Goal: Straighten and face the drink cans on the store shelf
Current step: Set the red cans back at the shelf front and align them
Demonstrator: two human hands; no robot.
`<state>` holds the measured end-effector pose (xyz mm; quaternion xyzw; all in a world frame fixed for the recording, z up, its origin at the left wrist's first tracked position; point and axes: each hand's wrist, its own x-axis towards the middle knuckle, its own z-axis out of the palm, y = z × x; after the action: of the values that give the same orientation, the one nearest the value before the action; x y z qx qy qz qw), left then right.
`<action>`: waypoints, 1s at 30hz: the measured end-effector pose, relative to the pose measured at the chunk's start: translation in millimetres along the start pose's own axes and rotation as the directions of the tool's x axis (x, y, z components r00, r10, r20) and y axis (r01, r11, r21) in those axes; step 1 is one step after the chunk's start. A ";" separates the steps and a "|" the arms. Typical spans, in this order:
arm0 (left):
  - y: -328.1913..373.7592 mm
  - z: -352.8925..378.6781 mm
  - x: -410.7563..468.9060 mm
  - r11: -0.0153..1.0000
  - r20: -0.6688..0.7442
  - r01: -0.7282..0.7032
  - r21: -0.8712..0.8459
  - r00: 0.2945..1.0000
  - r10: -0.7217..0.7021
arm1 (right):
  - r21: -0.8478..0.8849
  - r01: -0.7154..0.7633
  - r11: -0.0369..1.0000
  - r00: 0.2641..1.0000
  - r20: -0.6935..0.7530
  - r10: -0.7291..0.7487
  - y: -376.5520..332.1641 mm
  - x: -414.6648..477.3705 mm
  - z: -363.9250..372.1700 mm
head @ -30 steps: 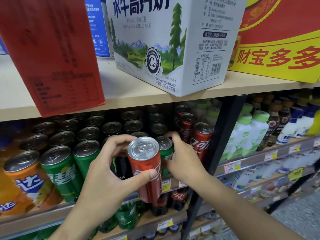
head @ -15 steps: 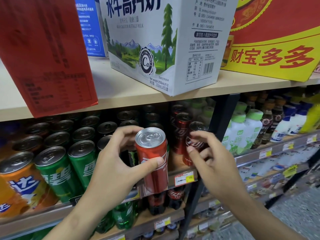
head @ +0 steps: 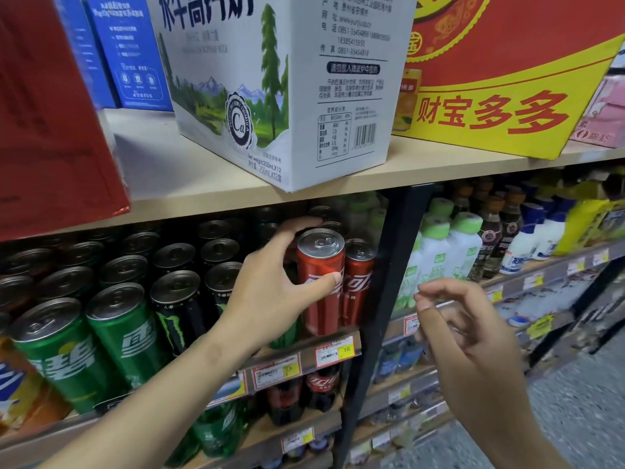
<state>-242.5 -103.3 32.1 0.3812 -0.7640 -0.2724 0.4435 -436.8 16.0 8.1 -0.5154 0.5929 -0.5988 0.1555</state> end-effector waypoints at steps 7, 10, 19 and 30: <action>-8.9 11.1 14.1 0.982 0.058 0.036 0.185 0.997 -0.047 | -0.025 0.003 1.000 1.000 0.001 -0.003 8.4 -5.2 -7.1; -8.9 16.5 19.6 0.965 0.082 0.050 0.259 0.994 -0.073 | -0.042 0.017 0.999 1.000 -0.004 -0.017 11.8 -7.3 -8.2; -13.9 21.9 27.6 0.941 0.133 0.089 0.325 0.981 -0.139 | -0.032 0.002 0.999 1.000 0.001 -0.002 18.7 -8.8 -5.3; -18.4 25.6 27.8 0.922 0.177 0.065 0.381 0.974 -0.141 | -0.024 -0.016 1.000 1.000 0.014 0.016 17.4 -11.0 1.5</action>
<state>-267.7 -134.5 19.6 0.4689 -0.8214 -0.1824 0.2686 -438.4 19.6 -12.2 -0.5166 0.6029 -0.5870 0.1581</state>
